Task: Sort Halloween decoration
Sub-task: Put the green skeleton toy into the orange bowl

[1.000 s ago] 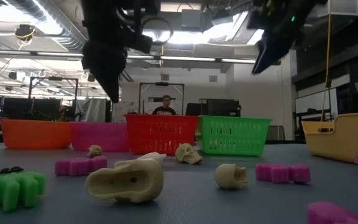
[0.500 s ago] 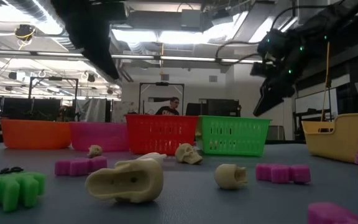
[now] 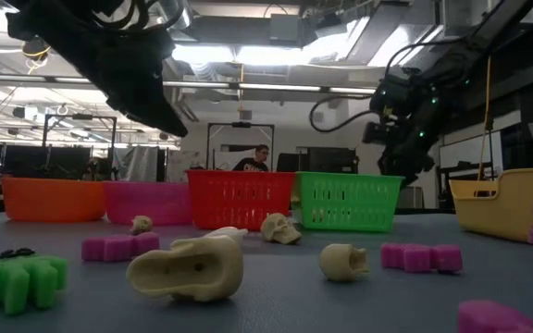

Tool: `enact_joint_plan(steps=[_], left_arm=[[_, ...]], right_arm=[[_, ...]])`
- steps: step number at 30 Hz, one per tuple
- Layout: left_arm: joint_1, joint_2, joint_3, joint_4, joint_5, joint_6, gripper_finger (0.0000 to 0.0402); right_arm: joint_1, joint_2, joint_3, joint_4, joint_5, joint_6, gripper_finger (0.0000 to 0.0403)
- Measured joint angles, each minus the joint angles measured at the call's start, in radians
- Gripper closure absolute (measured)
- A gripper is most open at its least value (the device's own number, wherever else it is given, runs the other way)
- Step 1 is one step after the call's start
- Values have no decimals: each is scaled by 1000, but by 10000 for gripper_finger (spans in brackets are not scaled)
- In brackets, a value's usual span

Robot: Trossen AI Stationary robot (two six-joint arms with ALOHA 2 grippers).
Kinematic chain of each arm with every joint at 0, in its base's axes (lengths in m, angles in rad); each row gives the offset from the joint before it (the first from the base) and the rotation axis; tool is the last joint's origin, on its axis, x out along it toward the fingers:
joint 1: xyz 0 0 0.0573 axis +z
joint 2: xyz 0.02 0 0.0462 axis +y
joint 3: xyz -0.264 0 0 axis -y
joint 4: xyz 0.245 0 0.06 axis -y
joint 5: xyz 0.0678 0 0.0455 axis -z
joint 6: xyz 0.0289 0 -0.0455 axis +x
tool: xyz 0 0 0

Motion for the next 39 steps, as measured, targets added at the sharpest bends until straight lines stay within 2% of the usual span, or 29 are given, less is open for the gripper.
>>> enact_joint_plan(steps=[5, 16, 39], left_arm=[[0, 0, -2, 8, 0, -6, 264], [0, 0, -2, 9, 0, -6, 264], [0, 0, -2, 9, -3, -7, 264]], right_arm=[[0, 56, 0, 63, 1, -6, 260], [0, 118, 1, 64, 0, -28, 260], [0, 122, 1, 71, 0, -30, 260]])
